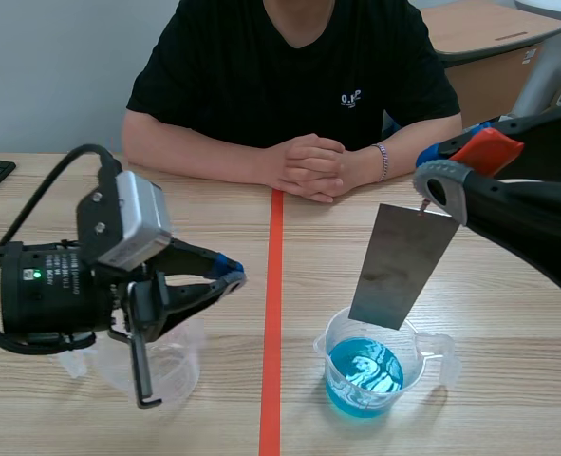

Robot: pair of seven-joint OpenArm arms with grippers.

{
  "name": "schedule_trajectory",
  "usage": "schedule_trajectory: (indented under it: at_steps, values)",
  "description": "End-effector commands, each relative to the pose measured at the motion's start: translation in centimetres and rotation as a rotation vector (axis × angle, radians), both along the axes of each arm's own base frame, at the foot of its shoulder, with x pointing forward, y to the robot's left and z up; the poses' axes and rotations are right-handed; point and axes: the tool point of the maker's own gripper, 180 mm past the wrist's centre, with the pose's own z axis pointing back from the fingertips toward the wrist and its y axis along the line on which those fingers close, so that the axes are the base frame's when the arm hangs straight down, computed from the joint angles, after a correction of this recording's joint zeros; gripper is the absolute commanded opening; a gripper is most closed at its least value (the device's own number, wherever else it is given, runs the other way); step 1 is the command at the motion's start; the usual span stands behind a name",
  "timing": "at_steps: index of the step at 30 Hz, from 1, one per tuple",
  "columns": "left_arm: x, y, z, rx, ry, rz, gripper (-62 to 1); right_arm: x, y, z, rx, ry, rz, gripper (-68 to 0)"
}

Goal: Do the redox reaction experiment.
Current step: 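Point at the plate with the left hand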

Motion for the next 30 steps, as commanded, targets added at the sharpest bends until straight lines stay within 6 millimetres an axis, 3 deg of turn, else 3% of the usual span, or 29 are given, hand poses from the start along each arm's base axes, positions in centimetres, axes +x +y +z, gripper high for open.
schedule_trajectory:
  at_steps: [1, 6, 16, 22, 30]
  values:
    - [0.3, 0.9, 1.4, -0.008, -0.022, 0.007, -56.7, 0.0, 0.3, 0.7, 0.025, -0.015, 0.014, -66.0]
    - [-0.6, 4.9, 0.7, 0.095, 0.005, 0.037, -56.7, 0.0, 0.3, 0.7, 0.025, -0.015, 0.014, -66.0]
    - [-3.9, 12.6, -4.0, 0.318, 0.135, 0.202, -56.7, 0.0, 0.3, 0.7, 0.025, -0.015, 0.014, -66.0]
    - [-6.5, 15.6, -6.8, 0.363, 0.233, 0.356, -56.7, 0.0, 0.3, 0.7, 0.024, -0.015, 0.014, -66.0]
    - [-9.3, 19.1, -7.9, 0.318, 0.314, 0.61, -56.7, 0.0, 0.2, 0.7, 0.023, -0.014, 0.013, -66.0]
